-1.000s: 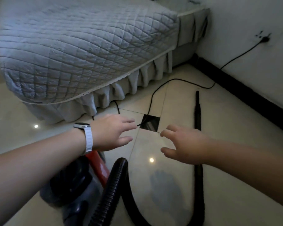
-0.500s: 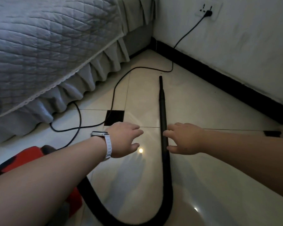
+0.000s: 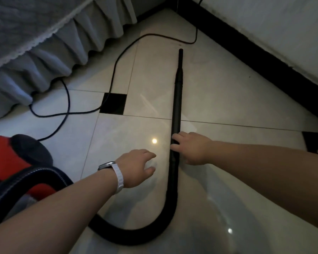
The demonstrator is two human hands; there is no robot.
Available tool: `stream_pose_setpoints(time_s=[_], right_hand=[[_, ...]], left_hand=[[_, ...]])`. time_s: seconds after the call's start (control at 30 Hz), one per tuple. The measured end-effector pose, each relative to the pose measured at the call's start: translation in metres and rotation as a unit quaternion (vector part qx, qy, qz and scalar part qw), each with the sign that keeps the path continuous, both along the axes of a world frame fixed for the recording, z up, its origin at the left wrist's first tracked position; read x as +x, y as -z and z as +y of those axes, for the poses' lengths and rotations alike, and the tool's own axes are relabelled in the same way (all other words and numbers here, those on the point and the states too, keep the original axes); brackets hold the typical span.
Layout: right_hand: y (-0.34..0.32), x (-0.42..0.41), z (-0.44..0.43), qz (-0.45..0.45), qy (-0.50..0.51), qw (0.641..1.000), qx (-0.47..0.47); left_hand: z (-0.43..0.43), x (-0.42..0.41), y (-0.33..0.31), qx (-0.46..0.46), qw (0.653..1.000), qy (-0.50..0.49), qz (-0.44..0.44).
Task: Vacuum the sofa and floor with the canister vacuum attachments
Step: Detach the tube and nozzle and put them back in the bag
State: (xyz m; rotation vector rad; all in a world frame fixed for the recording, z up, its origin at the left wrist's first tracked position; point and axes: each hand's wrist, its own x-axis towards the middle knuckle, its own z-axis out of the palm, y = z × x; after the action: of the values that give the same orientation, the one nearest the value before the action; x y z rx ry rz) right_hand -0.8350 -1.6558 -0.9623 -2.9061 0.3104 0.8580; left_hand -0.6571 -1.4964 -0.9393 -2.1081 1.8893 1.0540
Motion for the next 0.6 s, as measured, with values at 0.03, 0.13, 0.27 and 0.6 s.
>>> stream_pose_setpoints(time_s=[0.03, 0.13, 0.27, 0.6], right_hand=[[0.004, 0.001, 0.0, -0.008, -0.029, 0.999, -0.017], [0.016, 0.003, -0.001, -0.033, -0.078, 0.995, -0.048], [0.027, 0.008, -0.01, -0.034, -0.137, 0.987, -0.078], [0.007, 0.002, -0.008, 0.018, -0.08, 0.997, 0.004]], left_hand=[[0.0, -0.002, 0.003, 0.005, 1.0, -0.011, 0.009], [0.001, -0.006, 0.009, 0.012, 0.998, -0.058, 0.038], [0.004, -0.016, 0.014, 0.022, 0.99, -0.116, 0.076], [0.007, -0.051, 0.019, 0.061, 0.965, -0.199, 0.161]])
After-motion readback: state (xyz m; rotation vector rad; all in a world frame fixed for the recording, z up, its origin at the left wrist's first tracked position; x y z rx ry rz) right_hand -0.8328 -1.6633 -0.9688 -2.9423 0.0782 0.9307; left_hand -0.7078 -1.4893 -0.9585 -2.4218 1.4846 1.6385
